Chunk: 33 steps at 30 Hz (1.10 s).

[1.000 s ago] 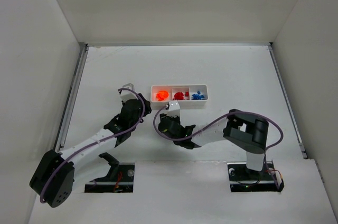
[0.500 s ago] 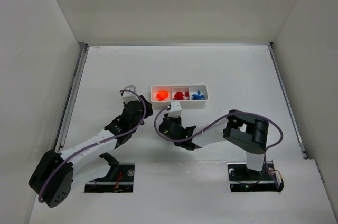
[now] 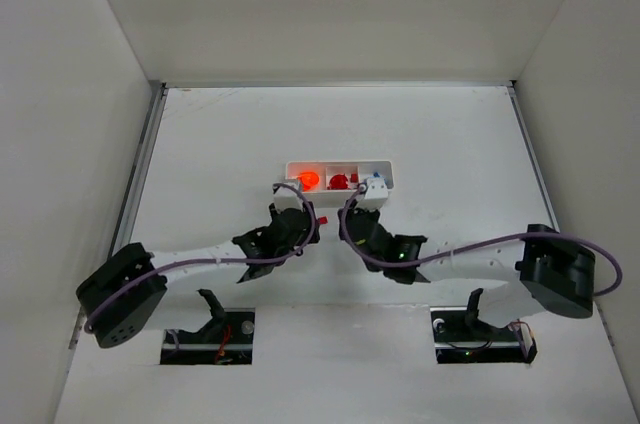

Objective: Sort the legos into containers by color

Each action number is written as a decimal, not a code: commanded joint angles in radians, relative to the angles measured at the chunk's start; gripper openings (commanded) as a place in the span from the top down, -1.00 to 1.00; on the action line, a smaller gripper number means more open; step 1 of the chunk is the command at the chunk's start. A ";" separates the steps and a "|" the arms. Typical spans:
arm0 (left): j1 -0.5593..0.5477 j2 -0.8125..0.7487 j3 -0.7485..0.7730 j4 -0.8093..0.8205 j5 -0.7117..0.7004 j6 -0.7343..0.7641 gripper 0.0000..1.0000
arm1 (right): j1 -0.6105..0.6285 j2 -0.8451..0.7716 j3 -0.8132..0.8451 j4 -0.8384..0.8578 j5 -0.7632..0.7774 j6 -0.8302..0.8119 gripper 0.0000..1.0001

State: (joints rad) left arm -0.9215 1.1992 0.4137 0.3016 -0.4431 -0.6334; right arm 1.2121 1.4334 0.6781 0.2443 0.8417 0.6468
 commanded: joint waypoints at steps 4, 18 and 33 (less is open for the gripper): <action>-0.059 0.111 0.103 0.060 -0.078 0.015 -0.03 | -0.243 -0.071 -0.006 0.010 -0.116 -0.085 0.59; -0.084 0.332 0.212 0.076 -0.111 0.037 -0.10 | -0.489 0.033 0.104 0.023 -0.276 -0.165 0.28; -0.090 0.428 0.254 0.074 -0.177 0.028 0.14 | -0.449 -0.091 0.014 0.052 -0.259 -0.157 0.06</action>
State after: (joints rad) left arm -1.0069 1.6142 0.6285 0.3634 -0.5823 -0.6056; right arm 0.7483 1.3872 0.7105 0.2520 0.5755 0.4931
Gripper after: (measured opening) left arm 0.441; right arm 0.470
